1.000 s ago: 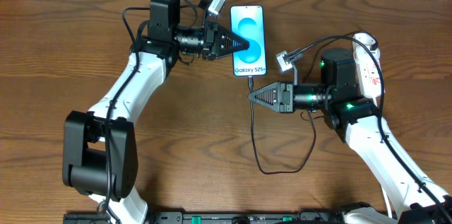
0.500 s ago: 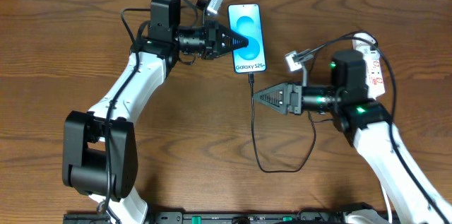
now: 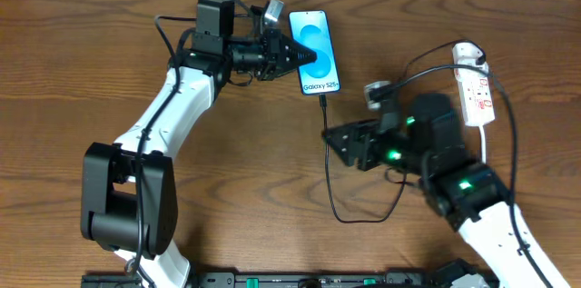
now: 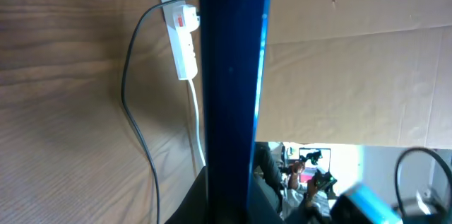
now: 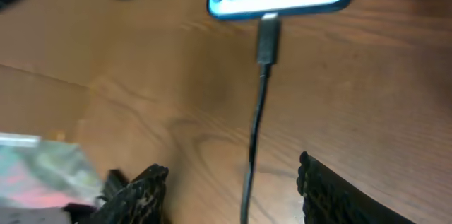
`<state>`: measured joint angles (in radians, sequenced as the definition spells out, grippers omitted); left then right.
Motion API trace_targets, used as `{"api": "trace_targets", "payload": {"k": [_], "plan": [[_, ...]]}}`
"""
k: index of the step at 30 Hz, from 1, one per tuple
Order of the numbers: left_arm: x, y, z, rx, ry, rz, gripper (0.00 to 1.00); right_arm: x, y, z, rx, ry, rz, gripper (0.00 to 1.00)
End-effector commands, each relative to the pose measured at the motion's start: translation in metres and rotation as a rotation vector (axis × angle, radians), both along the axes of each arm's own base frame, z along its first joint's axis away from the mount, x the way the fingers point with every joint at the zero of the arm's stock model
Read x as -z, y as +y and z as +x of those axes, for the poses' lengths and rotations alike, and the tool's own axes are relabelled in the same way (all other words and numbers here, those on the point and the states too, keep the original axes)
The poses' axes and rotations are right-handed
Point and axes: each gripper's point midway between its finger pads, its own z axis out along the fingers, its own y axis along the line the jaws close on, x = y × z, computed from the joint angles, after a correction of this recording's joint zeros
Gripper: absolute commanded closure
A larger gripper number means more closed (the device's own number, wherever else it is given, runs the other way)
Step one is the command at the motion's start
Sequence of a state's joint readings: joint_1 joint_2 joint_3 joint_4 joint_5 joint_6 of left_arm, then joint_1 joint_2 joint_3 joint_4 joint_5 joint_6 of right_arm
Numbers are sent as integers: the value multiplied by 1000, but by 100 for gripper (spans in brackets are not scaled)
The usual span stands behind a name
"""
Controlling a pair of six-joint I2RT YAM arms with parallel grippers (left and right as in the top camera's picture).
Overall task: Plug charger to phone and switch on socket
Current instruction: 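Open the right gripper and pull it back from the plug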
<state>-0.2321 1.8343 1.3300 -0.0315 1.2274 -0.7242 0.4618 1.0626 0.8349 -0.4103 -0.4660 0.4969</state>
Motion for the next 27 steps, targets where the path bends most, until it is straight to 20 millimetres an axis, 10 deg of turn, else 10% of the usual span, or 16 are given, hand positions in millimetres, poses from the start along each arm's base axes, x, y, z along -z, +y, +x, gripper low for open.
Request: {"api": "trace_targets", "payload": {"k": [1, 11, 17, 27], "plan": [[-15, -11, -9, 44, -52, -17, 93, 11, -13, 16, 175, -41, -127, 44], [-17, -26, -23, 102, -47, -32, 93, 27, -17, 26, 281, -47, -219, 54], [-20, -27, -29, 129, -42, -48, 93, 43, -12, 29, 292, 14, -221, 76], [-19, -38, -47, 200, -36, -59, 93, 23, -2, 43, 293, -68, -150, 99]]}}
